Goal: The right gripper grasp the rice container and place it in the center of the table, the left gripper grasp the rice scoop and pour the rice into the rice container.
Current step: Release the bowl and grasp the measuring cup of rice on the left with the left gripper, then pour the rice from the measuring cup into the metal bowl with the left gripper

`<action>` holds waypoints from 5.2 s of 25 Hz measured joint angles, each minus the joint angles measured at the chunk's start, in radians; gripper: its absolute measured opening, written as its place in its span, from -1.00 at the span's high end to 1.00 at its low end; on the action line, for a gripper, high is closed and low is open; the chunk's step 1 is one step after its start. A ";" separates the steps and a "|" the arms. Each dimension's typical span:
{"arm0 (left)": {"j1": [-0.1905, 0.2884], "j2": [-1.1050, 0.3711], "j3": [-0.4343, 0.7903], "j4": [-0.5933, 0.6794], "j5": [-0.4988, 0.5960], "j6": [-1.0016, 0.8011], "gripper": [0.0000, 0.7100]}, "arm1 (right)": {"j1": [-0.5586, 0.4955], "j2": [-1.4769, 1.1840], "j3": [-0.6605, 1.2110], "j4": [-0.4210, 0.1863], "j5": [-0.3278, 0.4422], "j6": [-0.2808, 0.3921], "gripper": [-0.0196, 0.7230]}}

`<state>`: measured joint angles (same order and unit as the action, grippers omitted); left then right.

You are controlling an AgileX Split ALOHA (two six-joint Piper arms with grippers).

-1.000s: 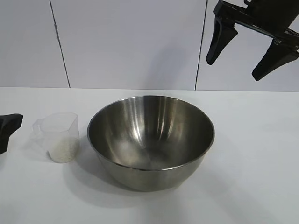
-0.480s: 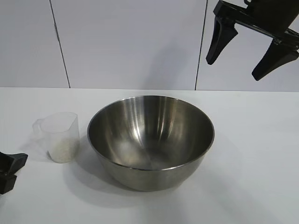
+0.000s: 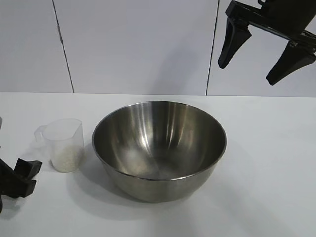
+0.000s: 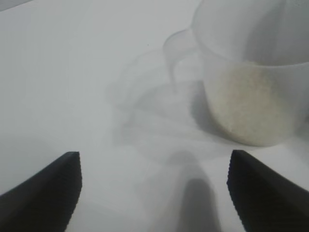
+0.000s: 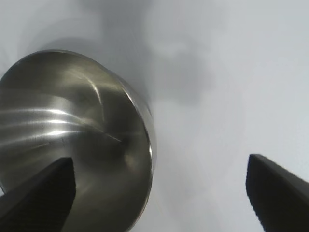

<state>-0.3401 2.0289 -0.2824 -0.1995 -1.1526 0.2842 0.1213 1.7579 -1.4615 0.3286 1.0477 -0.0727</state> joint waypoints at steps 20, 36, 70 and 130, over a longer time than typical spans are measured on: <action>0.103 0.043 -0.083 0.129 0.000 -0.039 -0.63 | 0.000 0.000 0.000 -0.004 -0.023 0.000 -0.83; 0.122 0.120 -0.181 0.151 0.000 -0.057 -0.61 | 0.000 0.000 0.000 -0.004 -0.026 -0.002 -0.83; 0.122 0.049 -0.227 0.226 0.002 -0.091 0.98 | 0.000 0.001 0.000 -0.004 -0.053 -0.002 -0.83; -0.264 -0.117 -0.646 0.664 0.509 1.377 0.98 | 0.000 0.021 0.000 -0.003 0.001 -0.006 -0.74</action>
<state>-0.6039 1.9119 -0.9280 0.4645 -0.6432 1.6611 0.1213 1.7791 -1.4615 0.3257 1.0487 -0.0786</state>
